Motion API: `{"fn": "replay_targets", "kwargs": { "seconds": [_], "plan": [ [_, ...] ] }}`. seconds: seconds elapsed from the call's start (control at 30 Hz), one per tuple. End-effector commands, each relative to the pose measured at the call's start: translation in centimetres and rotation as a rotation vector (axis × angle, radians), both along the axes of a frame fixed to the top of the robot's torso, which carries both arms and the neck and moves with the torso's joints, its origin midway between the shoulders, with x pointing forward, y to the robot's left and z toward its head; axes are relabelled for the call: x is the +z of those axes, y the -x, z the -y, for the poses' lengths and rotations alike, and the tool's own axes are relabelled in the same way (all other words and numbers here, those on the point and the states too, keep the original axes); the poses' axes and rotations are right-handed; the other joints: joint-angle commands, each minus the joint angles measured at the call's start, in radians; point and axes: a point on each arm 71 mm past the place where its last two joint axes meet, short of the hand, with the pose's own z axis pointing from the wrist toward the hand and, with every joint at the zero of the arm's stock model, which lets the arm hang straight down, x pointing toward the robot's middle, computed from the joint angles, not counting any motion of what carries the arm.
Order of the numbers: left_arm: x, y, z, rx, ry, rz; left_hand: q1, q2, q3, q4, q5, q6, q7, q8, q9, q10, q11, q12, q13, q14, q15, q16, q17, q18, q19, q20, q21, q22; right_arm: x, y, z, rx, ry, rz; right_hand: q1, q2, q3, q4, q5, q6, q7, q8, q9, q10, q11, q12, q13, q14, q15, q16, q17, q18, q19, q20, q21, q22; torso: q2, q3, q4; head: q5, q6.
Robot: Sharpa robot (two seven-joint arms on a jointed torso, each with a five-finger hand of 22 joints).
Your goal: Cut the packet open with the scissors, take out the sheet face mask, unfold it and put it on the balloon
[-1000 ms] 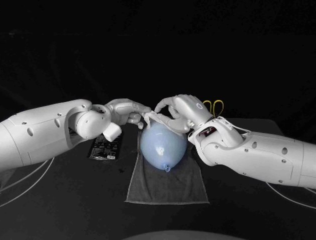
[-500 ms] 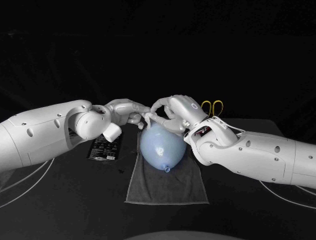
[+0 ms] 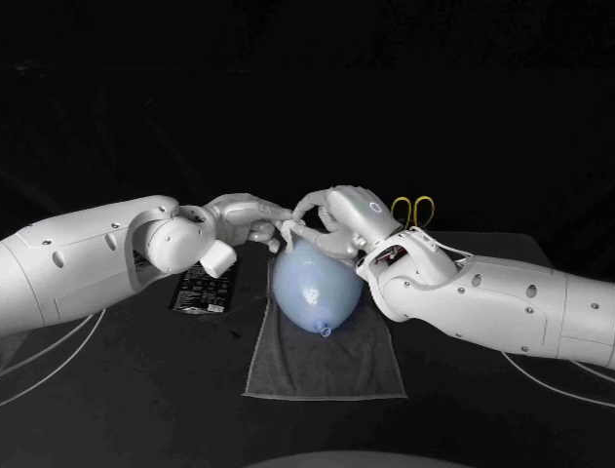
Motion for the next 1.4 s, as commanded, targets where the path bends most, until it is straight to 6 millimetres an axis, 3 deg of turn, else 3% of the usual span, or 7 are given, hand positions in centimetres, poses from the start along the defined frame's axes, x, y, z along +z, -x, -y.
{"fn": "replay_targets", "kwargs": {
  "seconds": [0.03, 0.43, 1.13, 1.2, 1.23, 1.33, 1.4],
  "plan": [
    [0.2, 0.2, 0.6, -0.03, 0.014, -0.001, 0.012, 0.017, -0.001, 0.013, 0.006, 0.009, 0.001, 0.006, 0.005, 0.011, -0.001, 0.005, -0.001, 0.016, -0.001, 0.006, 0.011, 0.015, 0.009, 0.0, 0.006, 0.002, 0.0, -0.1, -0.2, -0.016, 0.002, 0.018, -0.005, -0.006, -0.005, 0.0, -0.001, -0.004, 0.003, -0.003, -0.001, 0.025, 0.006, -0.006, 0.17, 0.104, 0.009, 0.005, 0.263, 0.002, -0.002, 0.006, -0.007, 0.168, 0.0, -0.0003, -0.0006, -0.001, 0.001],
    [0.2, 0.4, 1.0, -0.02, 0.055, -0.051, 0.004, 0.026, -0.003, 0.045, 0.006, 0.011, 0.005, 0.01, 0.028, 0.026, 0.001, 0.003, -0.007, 0.097, -0.001, 0.008, 0.115, 0.016, 0.024, -0.005, 0.013, 0.003, -0.7, -0.1, -0.6, -0.016, 0.038, 0.002, 0.013, -0.006, -0.015, -0.002, 0.0, 0.038, -0.011, 0.014, 0.002, 0.028, -0.005, -0.002, 0.174, 0.104, 0.003, 0.005, 0.263, 0.002, 0.0, 0.006, -0.002, 0.169, 0.0, -0.0009, -0.0007, -0.002, 0.002],
    [0.1, 0.4, 0.7, 0.001, 0.066, -0.077, 0.004, 0.014, 0.0, 0.067, 0.007, -0.009, 0.007, -0.001, 0.048, 0.024, 0.004, -0.004, -0.015, 0.088, 0.001, 0.004, 0.089, 0.015, 0.035, -0.008, 0.01, -0.002, -0.9, 0.3, -0.3, -0.021, 0.018, 0.013, 0.049, 0.035, 0.001, -0.004, 0.0, 0.07, -0.027, 0.03, 0.003, 0.038, -0.02, 0.009, 0.184, 0.104, -0.011, 0.005, 0.263, 0.001, 0.004, -0.004, 0.01, 0.172, 0.0, -0.0001, 0.0002, -0.001, 0.002],
    [0.1, 0.4, 0.6, 0.0, 0.058, -0.074, -0.009, -0.016, -0.018, 0.073, 0.007, -0.015, 0.007, -0.009, 0.048, 0.022, 0.005, -0.005, -0.017, 0.077, 0.002, 0.002, 0.072, 0.015, 0.034, -0.007, 0.007, -0.004, -0.9, 0.3, -0.2, -0.023, 0.013, 0.009, 0.046, 0.032, -0.002, -0.003, 0.0, 0.065, -0.025, 0.027, 0.002, 0.036, -0.019, 0.006, 0.181, 0.104, -0.011, 0.005, 0.263, 0.0, 0.004, -0.005, 0.01, 0.172, 0.001, -0.0005, 0.0, -0.002, 0.002],
    [0.1, 0.4, 0.6, -0.001, 0.054, -0.072, -0.027, -0.057, -0.05, 0.075, 0.007, -0.019, 0.007, -0.014, 0.047, 0.019, 0.008, -0.004, -0.017, 0.072, 0.005, 0.001, 0.066, 0.014, 0.032, -0.006, 0.002, -0.007, -0.9, 0.3, -0.1, -0.023, 0.011, 0.008, 0.04, 0.027, -0.006, 0.0, -0.001, 0.06, -0.023, 0.024, 0.0, 0.034, -0.017, 0.004, 0.179, 0.104, -0.01, 0.005, 0.263, 0.001, 0.004, -0.005, 0.007, 0.172, 0.001, -0.0006, 0.0, -0.002, 0.002],
    [0.0, 0.4, 0.4, -0.007, 0.038, -0.062, -0.042, -0.123, -0.117, 0.072, 0.007, -0.008, 0.004, -0.023, 0.042, 0.011, 0.008, 0.0, -0.015, 0.058, 0.006, -0.003, 0.05, 0.014, 0.028, -0.003, -0.009, -0.014, -0.9, 0.4, 0.1, -0.024, 0.006, 0.002, 0.034, 0.021, -0.011, 0.003, -0.001, 0.054, -0.021, 0.021, -0.002, 0.032, -0.016, 0.001, 0.177, 0.104, -0.009, 0.005, 0.263, 0.001, 0.003, -0.005, 0.004, 0.171, 0.001, -0.001, 0.0, -0.002, 0.002],
    [0.0, 0.4, 0.4, -0.011, 0.028, -0.054, -0.021, -0.144, -0.166, 0.065, 0.01, 0.005, 0.004, -0.046, 0.027, 0.002, 0.006, 0.005, -0.014, 0.047, 0.005, -0.006, 0.041, 0.014, 0.028, -0.001, -0.024, -0.023, -0.9, 0.4, 0.2, -0.024, 0.003, -0.004, 0.032, 0.019, -0.013, 0.004, -0.001, 0.053, -0.021, 0.021, -0.002, 0.031, -0.015, 0.0, 0.176, 0.104, -0.008, 0.005, 0.263, 0.001, 0.002, -0.005, 0.003, 0.171, 0.0, -0.001, -0.0001, -0.001, 0.001]
  ]
}}
